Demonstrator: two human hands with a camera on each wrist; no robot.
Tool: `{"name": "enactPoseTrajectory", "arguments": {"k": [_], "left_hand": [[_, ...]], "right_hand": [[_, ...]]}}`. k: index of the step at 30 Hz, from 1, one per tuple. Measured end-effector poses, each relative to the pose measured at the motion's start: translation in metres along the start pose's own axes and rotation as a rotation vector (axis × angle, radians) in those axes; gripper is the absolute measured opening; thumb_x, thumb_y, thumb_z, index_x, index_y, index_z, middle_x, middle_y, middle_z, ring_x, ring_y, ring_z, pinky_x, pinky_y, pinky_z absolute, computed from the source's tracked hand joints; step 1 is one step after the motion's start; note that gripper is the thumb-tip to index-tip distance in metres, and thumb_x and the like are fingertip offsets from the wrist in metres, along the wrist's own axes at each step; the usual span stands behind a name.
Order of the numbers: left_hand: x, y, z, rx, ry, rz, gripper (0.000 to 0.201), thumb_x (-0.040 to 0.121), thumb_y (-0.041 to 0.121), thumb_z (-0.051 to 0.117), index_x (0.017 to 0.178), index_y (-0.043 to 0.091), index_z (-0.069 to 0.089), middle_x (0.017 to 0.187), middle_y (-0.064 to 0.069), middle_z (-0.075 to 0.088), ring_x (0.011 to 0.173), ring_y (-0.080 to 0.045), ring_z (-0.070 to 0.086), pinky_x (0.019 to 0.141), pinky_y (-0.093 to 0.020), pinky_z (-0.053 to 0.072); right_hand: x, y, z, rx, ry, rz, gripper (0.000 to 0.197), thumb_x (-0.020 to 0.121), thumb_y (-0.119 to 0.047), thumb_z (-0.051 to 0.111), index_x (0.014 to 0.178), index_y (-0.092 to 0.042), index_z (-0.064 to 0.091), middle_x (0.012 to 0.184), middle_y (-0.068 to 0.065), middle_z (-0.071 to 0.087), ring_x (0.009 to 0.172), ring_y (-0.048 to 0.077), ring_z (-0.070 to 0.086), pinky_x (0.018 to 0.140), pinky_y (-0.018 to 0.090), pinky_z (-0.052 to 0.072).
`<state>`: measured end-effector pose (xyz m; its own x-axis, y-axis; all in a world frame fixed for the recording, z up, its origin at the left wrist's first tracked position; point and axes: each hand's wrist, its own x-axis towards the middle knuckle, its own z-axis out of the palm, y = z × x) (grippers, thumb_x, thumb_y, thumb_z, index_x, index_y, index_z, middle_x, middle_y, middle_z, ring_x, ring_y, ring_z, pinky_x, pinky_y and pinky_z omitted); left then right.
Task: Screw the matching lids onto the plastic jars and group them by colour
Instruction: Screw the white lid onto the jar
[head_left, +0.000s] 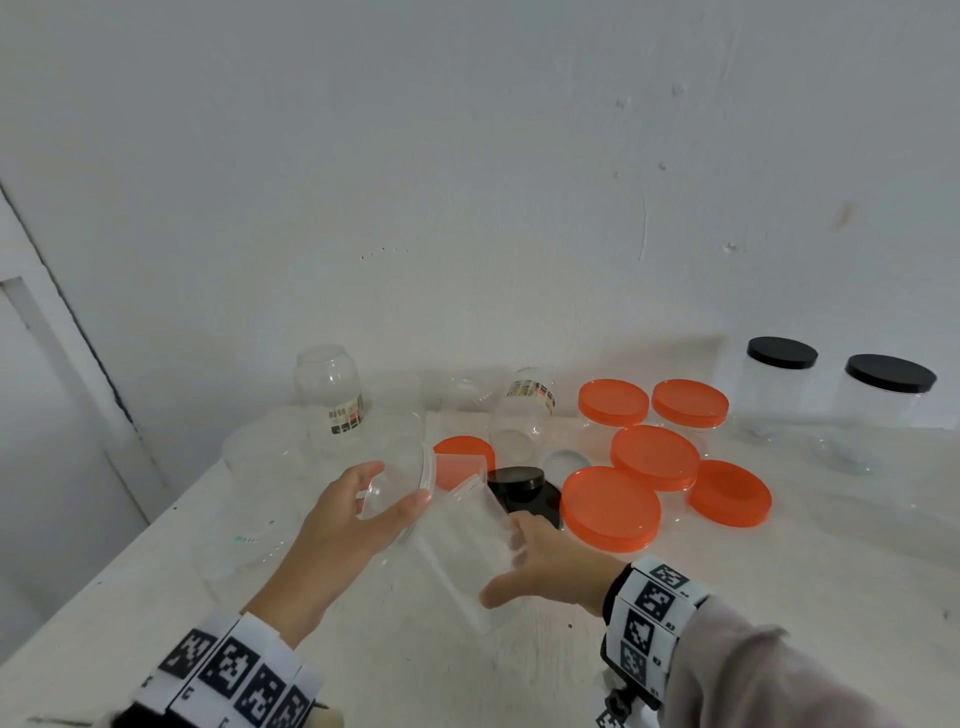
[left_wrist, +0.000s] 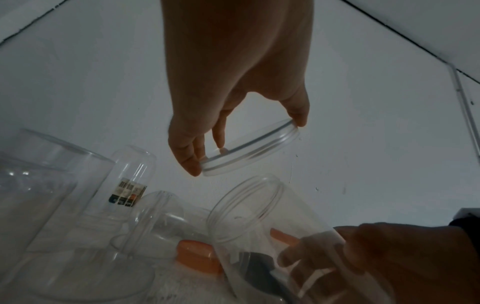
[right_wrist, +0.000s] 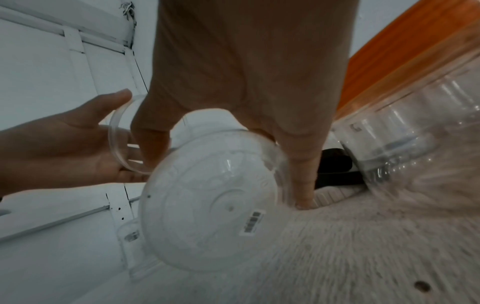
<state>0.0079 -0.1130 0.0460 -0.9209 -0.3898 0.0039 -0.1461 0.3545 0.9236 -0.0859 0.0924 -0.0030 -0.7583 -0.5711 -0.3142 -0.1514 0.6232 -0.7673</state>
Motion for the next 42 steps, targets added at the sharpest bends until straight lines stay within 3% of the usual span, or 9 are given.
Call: {"name": "enactPoseTrajectory", "arguments": {"k": [6, 11, 15, 18, 20, 22, 24, 38, 42], "left_hand": [[0.001, 0.000, 0.007, 0.054, -0.050, 0.034, 0.097, 0.052, 0.074, 0.071, 0.136, 0.035, 0.043, 0.139, 0.012, 0.043, 0.127, -0.010, 0.044, 0.105, -0.036, 0.040], [0.000, 0.000, 0.018, 0.148, -0.114, 0.083, 0.095, 0.056, 0.070, 0.070, 0.138, 0.035, 0.040, 0.131, 0.018, 0.037, 0.117, 0.001, 0.036, 0.096, -0.023, 0.031], [0.000, 0.001, 0.028, 0.256, -0.168, 0.132, 0.095, 0.060, 0.068, 0.069, 0.141, 0.033, 0.036, 0.130, 0.020, 0.033, 0.118, 0.000, 0.034, 0.096, -0.020, 0.029], [-0.001, 0.004, 0.039, 0.347, -0.221, 0.202, 0.074, 0.067, 0.060, 0.075, 0.129, 0.051, 0.035, 0.125, 0.028, 0.031, 0.117, 0.006, 0.032, 0.089, -0.010, 0.028], [-0.001, 0.006, 0.047, 0.390, -0.258, 0.231, 0.072, 0.067, 0.059, 0.075, 0.125, 0.057, 0.031, 0.129, 0.028, 0.032, 0.123, 0.004, 0.031, 0.092, -0.010, 0.028], [-0.001, 0.006, 0.056, 0.455, -0.264, 0.257, 0.092, 0.069, 0.060, 0.073, 0.144, 0.038, 0.025, 0.145, 0.018, 0.026, 0.135, -0.003, 0.023, 0.103, -0.017, 0.024], [0.001, 0.007, 0.062, 0.504, -0.246, 0.259, 0.104, 0.070, 0.061, 0.072, 0.151, 0.028, 0.015, 0.152, 0.014, 0.019, 0.140, -0.006, 0.016, 0.107, -0.021, 0.021], [-0.007, 0.005, 0.068, 0.486, -0.219, 0.223, 0.107, 0.072, 0.056, 0.074, 0.151, 0.027, 0.009, 0.154, 0.010, 0.018, 0.141, -0.008, 0.017, 0.110, -0.025, 0.025], [-0.004, 0.001, 0.064, 0.430, -0.265, 0.200, 0.118, 0.066, 0.058, 0.077, 0.152, 0.028, 0.002, 0.156, 0.011, 0.015, 0.143, -0.009, 0.015, 0.112, -0.028, 0.023]], "right_hand": [[-0.001, 0.013, -0.004, -0.049, -0.054, -0.047, 0.092, 0.062, -0.036, 0.086, 0.133, -0.025, 0.029, 0.128, -0.006, 0.044, 0.119, 0.016, 0.047, 0.102, 0.037, 0.043], [0.000, 0.025, -0.001, -0.080, -0.047, -0.071, 0.107, 0.061, -0.030, 0.088, 0.142, -0.022, 0.018, 0.134, -0.010, 0.036, 0.122, 0.011, 0.038, 0.100, 0.027, 0.040], [0.002, 0.026, -0.004, 0.084, -0.079, -0.115, 0.116, 0.058, -0.031, 0.089, 0.147, -0.033, 0.014, 0.138, -0.020, 0.032, 0.131, 0.010, 0.032, 0.111, 0.030, 0.028], [0.002, 0.023, -0.006, 0.215, -0.067, -0.162, 0.115, 0.054, -0.032, 0.090, 0.143, -0.046, 0.019, 0.138, -0.025, 0.038, 0.132, 0.006, 0.034, 0.113, 0.034, 0.028], [0.001, 0.023, -0.005, 0.229, -0.065, -0.171, 0.113, 0.054, -0.034, 0.090, 0.142, -0.048, 0.021, 0.135, -0.027, 0.041, 0.131, 0.001, 0.035, 0.113, 0.035, 0.030], [0.001, 0.024, -0.004, 0.213, -0.056, -0.168, 0.113, 0.054, -0.037, 0.091, 0.142, -0.047, 0.021, 0.136, -0.025, 0.042, 0.130, 0.001, 0.037, 0.114, 0.038, 0.032], [0.000, 0.023, -0.005, 0.193, -0.054, -0.163, 0.114, 0.054, -0.039, 0.090, 0.142, -0.048, 0.020, 0.140, -0.023, 0.040, 0.132, 0.003, 0.036, 0.113, 0.039, 0.032], [0.002, 0.025, -0.006, 0.180, -0.059, -0.184, 0.108, 0.057, -0.036, 0.089, 0.140, -0.048, 0.022, 0.135, -0.024, 0.042, 0.126, -0.001, 0.040, 0.108, 0.036, 0.040], [-0.001, 0.021, -0.006, 0.180, -0.067, -0.173, 0.110, 0.058, -0.034, 0.089, 0.142, -0.046, 0.019, 0.135, -0.024, 0.041, 0.128, 0.001, 0.038, 0.111, 0.038, 0.037]]}}
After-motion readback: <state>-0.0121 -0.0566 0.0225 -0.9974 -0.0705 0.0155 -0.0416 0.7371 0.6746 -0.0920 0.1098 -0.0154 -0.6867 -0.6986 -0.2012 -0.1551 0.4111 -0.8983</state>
